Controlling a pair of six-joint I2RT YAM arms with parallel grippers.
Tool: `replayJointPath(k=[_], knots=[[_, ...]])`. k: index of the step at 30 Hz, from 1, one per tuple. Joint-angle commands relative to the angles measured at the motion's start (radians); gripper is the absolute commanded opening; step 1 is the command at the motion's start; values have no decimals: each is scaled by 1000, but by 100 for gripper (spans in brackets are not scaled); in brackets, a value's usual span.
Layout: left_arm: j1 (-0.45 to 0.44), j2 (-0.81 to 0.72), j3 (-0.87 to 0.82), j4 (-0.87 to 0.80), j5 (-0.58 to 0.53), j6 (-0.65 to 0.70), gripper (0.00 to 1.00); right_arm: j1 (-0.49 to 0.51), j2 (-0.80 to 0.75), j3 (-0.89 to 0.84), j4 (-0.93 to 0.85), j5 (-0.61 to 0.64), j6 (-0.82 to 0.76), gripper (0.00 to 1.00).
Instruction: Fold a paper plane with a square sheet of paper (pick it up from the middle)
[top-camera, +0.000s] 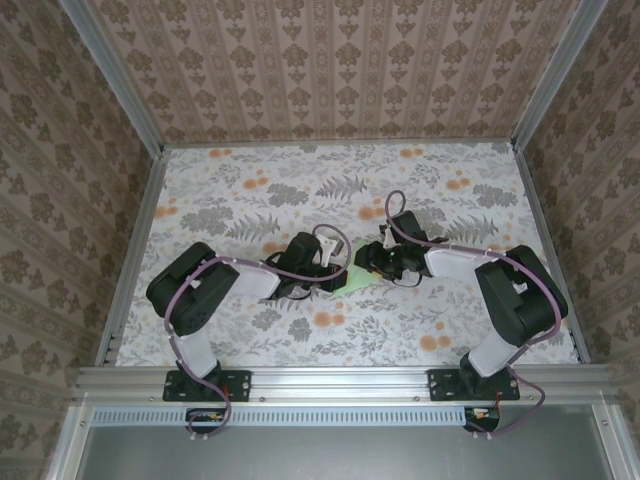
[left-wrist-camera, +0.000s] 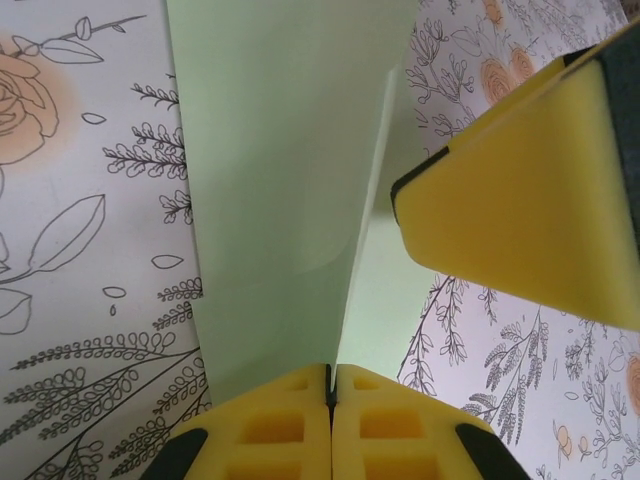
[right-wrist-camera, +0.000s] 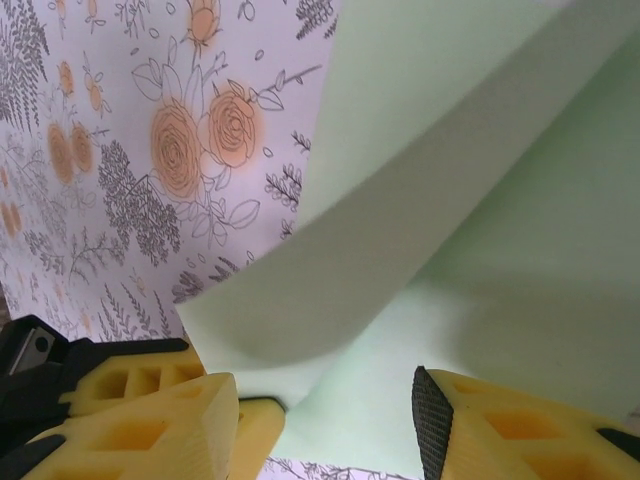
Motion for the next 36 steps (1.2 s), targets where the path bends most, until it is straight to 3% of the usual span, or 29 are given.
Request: replayJointPath(k=[1,12,27,36], knots=[[8,18,32,-25,22,-20,8,5,25,36,16,-7,-21,50],[17,44,61,-59,41,-42,11,6,71,59,-49,66,-22,48],[79,-104,33,-163,31,-48,33,4,121,102,-199,172,-13,50],[77,-138,17,-101,75,-102,31,4,155,127,-249,188,-13,52]])
